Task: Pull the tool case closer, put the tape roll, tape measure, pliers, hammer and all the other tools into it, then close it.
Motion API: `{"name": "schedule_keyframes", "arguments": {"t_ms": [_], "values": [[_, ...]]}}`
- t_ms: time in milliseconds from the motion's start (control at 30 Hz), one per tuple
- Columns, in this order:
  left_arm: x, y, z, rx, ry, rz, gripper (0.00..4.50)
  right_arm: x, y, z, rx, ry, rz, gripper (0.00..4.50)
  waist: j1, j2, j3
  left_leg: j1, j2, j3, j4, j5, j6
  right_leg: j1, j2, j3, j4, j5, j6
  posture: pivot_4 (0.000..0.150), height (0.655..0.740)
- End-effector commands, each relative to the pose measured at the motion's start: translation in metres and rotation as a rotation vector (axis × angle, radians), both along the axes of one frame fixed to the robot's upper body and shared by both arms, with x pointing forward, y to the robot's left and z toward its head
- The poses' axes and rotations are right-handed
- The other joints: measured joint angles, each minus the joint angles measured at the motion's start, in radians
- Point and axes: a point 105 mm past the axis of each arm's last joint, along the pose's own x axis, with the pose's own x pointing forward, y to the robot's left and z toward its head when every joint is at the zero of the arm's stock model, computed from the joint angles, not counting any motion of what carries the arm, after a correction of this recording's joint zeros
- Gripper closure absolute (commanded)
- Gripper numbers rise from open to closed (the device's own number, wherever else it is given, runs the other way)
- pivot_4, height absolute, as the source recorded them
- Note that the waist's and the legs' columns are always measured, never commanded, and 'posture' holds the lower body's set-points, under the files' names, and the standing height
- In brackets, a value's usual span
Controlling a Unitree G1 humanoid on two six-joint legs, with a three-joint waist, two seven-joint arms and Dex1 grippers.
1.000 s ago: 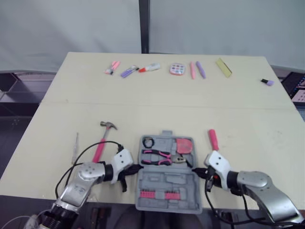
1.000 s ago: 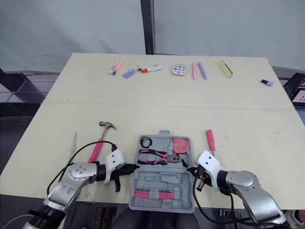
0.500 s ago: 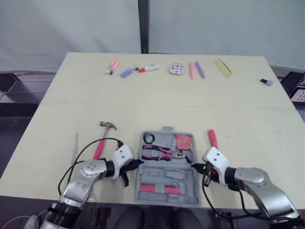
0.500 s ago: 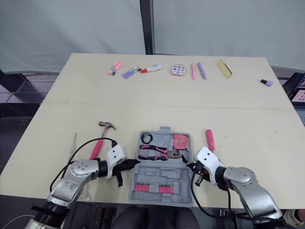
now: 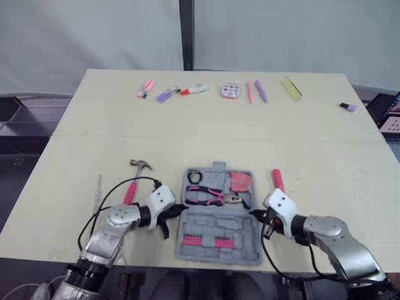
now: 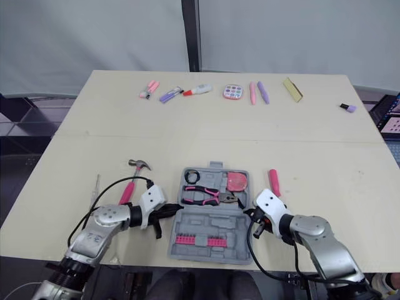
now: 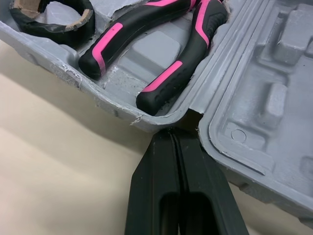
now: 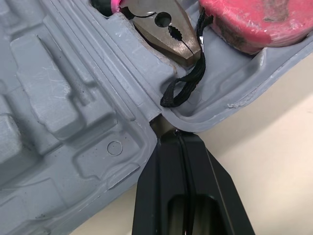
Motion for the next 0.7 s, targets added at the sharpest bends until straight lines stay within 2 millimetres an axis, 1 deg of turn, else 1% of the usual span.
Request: {"name": "schedule_keyframes", "arguments": {"t_ms": [33, 333, 700], "values": [[0.0038, -0.0081, 0.0058, -0.018, -0.039, -0.005, 4.45, 0.0008, 0.0099, 0.0015, 0.016, -0.012, 0.015, 4.50, 0.000, 0.000, 0.000, 0.000, 0.000, 0.000, 0.000, 0.000, 0.000, 0.000, 0.000, 0.000, 0.000, 0.000, 0.000, 0.150, 0.7134], [0.0079, -0.0059, 0.0059, -0.029, -0.046, 0.025, 4.45, 0.0064, 0.0127, 0.0041, 0.020, -0.033, 0.007, 4.50, -0.002, 0.000, 0.000, 0.000, 0.000, 0.000, 0.000, 0.000, 0.000, 0.000, 0.000, 0.000, 0.000, 0.000, 0.000, 0.150, 0.7134], [0.0072, -0.0018, 0.0047, -0.028, -0.042, 0.041, 4.45, 0.0072, 0.0064, 0.0057, 0.012, -0.041, -0.007, 4.50, -0.012, 0.000, 0.000, 0.000, 0.000, 0.000, 0.000, 0.000, 0.000, -0.001, 0.000, 0.000, 0.001, 0.000, 0.000, 0.150, 0.7134]]}}
